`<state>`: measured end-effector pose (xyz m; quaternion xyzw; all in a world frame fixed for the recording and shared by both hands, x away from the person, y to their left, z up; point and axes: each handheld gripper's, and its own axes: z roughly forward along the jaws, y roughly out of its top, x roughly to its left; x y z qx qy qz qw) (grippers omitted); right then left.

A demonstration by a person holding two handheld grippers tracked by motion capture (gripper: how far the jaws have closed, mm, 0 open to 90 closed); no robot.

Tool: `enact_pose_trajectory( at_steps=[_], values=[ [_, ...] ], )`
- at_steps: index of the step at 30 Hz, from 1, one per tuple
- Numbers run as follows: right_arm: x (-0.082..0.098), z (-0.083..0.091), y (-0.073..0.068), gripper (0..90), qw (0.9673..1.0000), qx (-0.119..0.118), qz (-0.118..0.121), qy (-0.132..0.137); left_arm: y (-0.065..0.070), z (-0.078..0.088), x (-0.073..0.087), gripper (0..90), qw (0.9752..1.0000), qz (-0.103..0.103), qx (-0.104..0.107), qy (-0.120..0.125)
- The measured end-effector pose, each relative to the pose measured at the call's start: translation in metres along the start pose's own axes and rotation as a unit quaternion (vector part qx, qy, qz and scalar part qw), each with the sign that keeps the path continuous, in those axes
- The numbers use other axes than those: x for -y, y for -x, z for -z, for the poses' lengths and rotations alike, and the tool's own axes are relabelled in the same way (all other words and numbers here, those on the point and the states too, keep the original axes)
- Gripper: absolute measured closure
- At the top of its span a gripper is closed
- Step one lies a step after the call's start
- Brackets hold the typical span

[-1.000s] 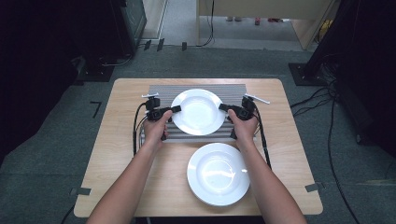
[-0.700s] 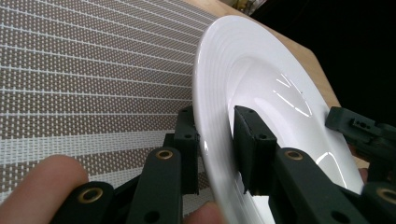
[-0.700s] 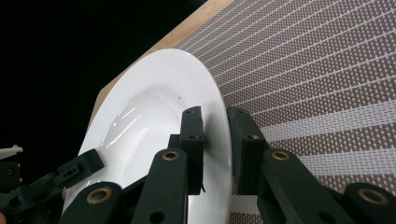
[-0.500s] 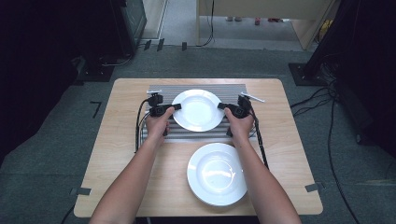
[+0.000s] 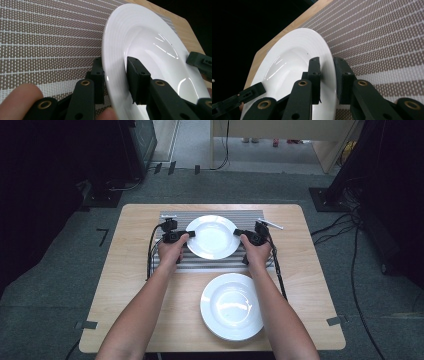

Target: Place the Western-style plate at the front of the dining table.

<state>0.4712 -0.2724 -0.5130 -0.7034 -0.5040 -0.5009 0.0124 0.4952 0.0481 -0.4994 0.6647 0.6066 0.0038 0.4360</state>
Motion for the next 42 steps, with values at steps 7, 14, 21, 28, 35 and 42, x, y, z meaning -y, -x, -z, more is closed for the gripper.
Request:
enact_pose_trajectory(
  at_steps=[7, 14, 21, 28, 35, 42],
  values=[
    [0.001, -0.004, 0.0, 78.3, 0.9999, -0.001, -0.011, 0.013, -0.003, -0.002, -0.002, 69.2, 1.0, 0.003, -0.006, -0.002],
    [0.003, -0.008, 0.002, 78.0, 0.9999, -0.003, -0.007, 0.01, -0.006, -0.003, 0.0, 69.0, 1.0, 0.001, -0.009, -0.002],
    [0.003, -0.006, -0.003, 74.5, 0.9999, 0.005, 0.009, 0.012, -0.008, -0.004, 0.004, 61.1, 0.9999, -0.015, -0.002, -0.004],
    [0.004, -0.003, -0.012, 62.1, 0.9988, 0.009, 0.045, 0.016, -0.007, 0.008, -0.002, 40.3, 0.9987, -0.027, -0.041, 0.014],
    [-0.002, 0.014, -0.016, 52.0, 0.9935, 0.029, 0.11, 0.009, -0.011, 0.027, 0.002, 25.6, 0.9979, -0.037, -0.053, -0.001],
    [-0.003, 0.043, -0.029, 40.3, 0.9887, 0.04, 0.145, 0.002, -0.026, 0.053, 0.007, 20.3, 0.998, -0.034, -0.049, 0.023]
  ],
)
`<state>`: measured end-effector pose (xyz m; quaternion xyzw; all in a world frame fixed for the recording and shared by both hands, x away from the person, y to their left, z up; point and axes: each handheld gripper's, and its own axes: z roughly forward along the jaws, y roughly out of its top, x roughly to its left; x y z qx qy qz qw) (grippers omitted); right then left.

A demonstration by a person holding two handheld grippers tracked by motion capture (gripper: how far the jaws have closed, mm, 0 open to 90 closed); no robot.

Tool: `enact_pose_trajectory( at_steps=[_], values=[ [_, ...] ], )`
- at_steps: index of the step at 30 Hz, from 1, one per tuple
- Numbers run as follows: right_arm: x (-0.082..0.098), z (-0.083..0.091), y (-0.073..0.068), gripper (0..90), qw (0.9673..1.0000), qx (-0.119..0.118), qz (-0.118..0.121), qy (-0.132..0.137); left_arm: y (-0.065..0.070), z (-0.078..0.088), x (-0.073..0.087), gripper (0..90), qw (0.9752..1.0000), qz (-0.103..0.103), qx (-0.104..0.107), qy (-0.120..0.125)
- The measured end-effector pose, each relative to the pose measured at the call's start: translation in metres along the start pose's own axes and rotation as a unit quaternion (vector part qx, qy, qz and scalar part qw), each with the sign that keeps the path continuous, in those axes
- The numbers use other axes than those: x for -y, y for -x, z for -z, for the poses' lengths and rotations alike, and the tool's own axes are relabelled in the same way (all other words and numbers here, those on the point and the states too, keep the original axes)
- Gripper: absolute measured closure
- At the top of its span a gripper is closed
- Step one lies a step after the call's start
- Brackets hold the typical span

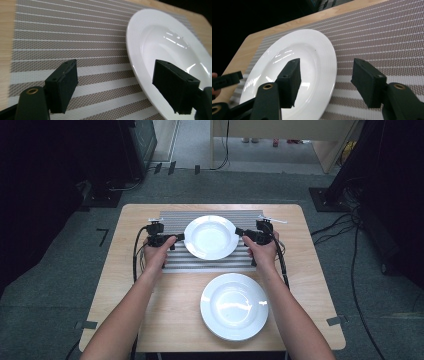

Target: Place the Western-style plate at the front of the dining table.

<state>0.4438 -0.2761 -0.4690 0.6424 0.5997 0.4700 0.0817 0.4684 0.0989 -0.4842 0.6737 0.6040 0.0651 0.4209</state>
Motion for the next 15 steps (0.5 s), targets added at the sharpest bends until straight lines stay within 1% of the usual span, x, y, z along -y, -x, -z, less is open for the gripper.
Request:
enact_pose_trajectory(
  at_steps=[1, 3, 5, 6, 7, 8, 9, 10, 12, 13, 15],
  values=[
    [0.0, 0.004, -0.001, 39.9, 1.0, -0.003, 0.001, -0.002, -0.002, 0.004, 0.0, 19.9, 1.0, 0.002, -0.002, 0.006],
    [0.0, 0.012, -0.002, 37.6, 0.9998, -0.012, 0.014, 0.001, -0.005, 0.011, 0.002, 19.4, 0.9999, -0.004, -0.007, 0.011],
    [0.001, 0.019, -0.003, 36.1, 0.9997, -0.016, 0.02, 0.001, -0.006, 0.018, 0.004, 19.0, 0.9997, -0.017, -0.012, 0.011],
    [0.002, 0.022, -0.002, 34.4, 0.9995, -0.018, 0.026, -0.001, -0.006, 0.018, 0.004, 18.7, 0.9997, -0.017, -0.012, 0.011],
    [0.004, 0.026, -0.001, 33.3, 0.9991, -0.02, 0.038, -0.006, -0.004, 0.024, 0.008, 18.6, 0.9994, -0.031, -0.014, 0.012],
    [0.005, 0.028, -0.001, 33.3, 0.9989, -0.02, 0.042, -0.007, -0.004, 0.029, 0.01, 18.5, 0.9991, -0.039, -0.013, 0.012],
    [0.005, 0.028, -0.001, 33.3, 0.9989, -0.02, 0.042, -0.007, -0.004, 0.029, 0.01, 18.1, 0.9991, -0.039, -0.013, 0.012],
    [0.008, 0.035, 0.0, 33.1, 0.9985, -0.015, 0.052, -0.01, -0.004, 0.036, 0.013, 18.1, 0.9989, -0.043, -0.01, 0.014],
    [0.01, 0.041, 0.001, 32.6, 0.9979, -0.014, 0.062, -0.011, -0.004, 0.043, 0.016, 17.9, 0.9986, -0.05, -0.009, 0.016],
    [0.011, 0.044, 0.002, 32.7, 0.9976, -0.014, 0.068, -0.009, -0.004, 0.047, 0.017, 17.9, 0.9985, -0.05, -0.007, 0.018],
    [0.014, 0.051, 0.004, 32.4, 0.9972, -0.019, 0.072, -0.008, -0.003, 0.056, 0.02, 17.8, 0.9986, -0.049, 0.002, 0.021]
  ],
)
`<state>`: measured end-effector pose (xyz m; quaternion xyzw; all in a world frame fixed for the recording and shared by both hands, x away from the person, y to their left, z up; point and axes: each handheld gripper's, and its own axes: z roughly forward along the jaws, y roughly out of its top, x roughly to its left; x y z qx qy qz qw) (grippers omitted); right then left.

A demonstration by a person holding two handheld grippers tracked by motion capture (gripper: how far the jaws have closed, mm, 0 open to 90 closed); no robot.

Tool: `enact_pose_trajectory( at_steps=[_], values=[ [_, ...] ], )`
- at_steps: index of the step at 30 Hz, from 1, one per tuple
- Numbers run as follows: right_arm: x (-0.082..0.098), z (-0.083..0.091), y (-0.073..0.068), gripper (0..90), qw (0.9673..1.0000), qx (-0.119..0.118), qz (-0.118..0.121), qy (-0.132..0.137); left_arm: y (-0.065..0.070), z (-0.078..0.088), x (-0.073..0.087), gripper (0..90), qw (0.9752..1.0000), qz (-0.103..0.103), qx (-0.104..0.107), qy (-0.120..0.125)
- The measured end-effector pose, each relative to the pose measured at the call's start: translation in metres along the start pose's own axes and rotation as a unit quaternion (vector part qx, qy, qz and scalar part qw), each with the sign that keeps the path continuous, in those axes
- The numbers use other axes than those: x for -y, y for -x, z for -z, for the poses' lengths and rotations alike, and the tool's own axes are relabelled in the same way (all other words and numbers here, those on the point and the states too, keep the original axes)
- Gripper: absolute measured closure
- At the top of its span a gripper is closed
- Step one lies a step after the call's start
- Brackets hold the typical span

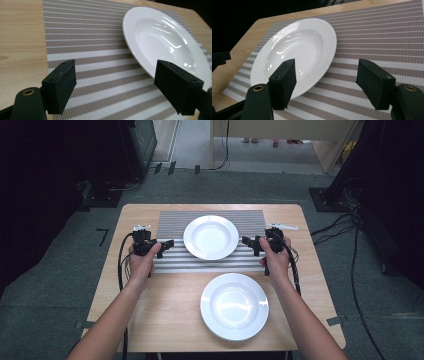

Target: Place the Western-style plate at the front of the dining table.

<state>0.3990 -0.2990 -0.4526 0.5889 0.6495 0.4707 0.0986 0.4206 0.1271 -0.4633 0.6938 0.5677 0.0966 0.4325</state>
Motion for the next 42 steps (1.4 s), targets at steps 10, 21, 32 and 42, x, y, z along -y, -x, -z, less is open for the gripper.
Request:
enact_pose_trajectory(
  at_steps=[10, 21, 32, 42],
  values=[
    [0.015, 0.028, 0.004, 32.2, 0.9998, -0.017, 0.011, -0.003, 0.012, 0.031, 0.023, 17.4, 0.9993, -0.019, 0.026, 0.017],
    [0.038, 0.057, 0.002, 31.6, 0.9991, -0.027, 0.034, 0.005, 0.022, 0.063, 0.047, 17.3, 0.9977, -0.059, 0.004, 0.032],
    [0.068, 0.092, 0.021, 30.4, 0.9991, -0.02, 0.037, 0.006, 0.019, 0.087, 0.073, 17.0, 0.9968, -0.069, -0.007, 0.039],
    [0.094, 0.129, 0.041, 29.8, 0.9989, -0.003, 0.043, 0.015, 0.003, 0.114, 0.099, 17.0, 0.9962, -0.066, -0.035, 0.045]
  ],
)
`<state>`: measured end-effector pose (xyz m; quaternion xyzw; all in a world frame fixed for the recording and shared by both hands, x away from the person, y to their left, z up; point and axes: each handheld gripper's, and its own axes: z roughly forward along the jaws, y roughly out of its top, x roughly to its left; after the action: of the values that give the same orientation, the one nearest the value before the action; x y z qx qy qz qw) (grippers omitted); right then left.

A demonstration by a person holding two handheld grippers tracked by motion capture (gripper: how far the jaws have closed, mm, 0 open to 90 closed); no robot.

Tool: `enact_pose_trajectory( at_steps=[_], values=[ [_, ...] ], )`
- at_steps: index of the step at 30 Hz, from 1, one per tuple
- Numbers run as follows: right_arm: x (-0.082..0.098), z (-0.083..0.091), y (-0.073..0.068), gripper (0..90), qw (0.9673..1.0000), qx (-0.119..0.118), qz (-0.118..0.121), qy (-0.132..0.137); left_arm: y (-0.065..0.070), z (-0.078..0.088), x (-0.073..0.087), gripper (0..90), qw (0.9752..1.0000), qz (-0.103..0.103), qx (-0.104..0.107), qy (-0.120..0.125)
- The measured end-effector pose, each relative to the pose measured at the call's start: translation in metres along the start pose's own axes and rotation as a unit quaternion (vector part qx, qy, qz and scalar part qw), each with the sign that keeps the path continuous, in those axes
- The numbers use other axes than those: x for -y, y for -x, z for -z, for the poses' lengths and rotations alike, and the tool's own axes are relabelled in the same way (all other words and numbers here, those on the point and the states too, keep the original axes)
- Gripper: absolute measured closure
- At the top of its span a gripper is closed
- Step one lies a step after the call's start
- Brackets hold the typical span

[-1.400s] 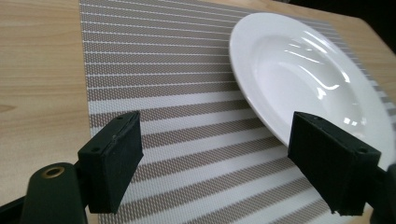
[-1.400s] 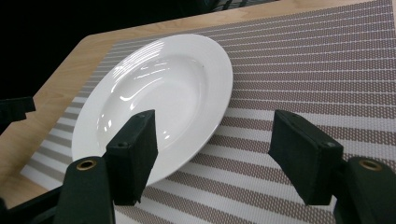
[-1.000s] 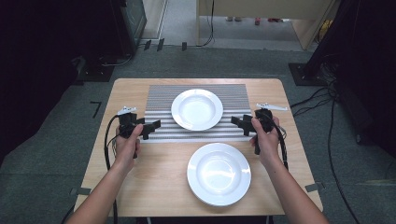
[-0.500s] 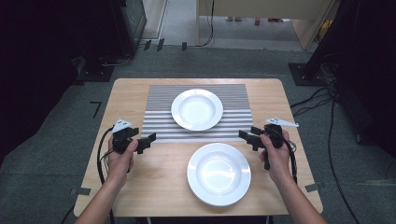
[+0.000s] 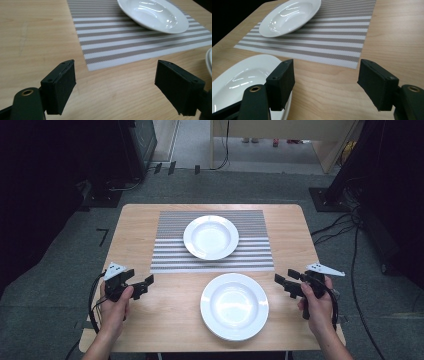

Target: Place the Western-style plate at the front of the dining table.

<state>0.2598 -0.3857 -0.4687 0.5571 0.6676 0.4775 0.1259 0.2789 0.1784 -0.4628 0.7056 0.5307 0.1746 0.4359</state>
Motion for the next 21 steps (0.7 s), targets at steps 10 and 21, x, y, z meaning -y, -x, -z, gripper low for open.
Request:
enact_pose_trajectory(
  at_steps=[10, 21],
  values=[
    [0.026, 0.031, 0.019, 29.6, 0.9989, 0.042, 0.016, 0.01, -0.018, 0.021, 0.029, 17.0, 0.9995, 0.011, -0.029, -0.009],
    [0.055, 0.053, 0.043, 28.9, 0.9978, 0.066, -0.007, -0.008, -0.036, 0.034, 0.057, 17.0, 0.9966, 0.021, -0.074, -0.027]
  ],
)
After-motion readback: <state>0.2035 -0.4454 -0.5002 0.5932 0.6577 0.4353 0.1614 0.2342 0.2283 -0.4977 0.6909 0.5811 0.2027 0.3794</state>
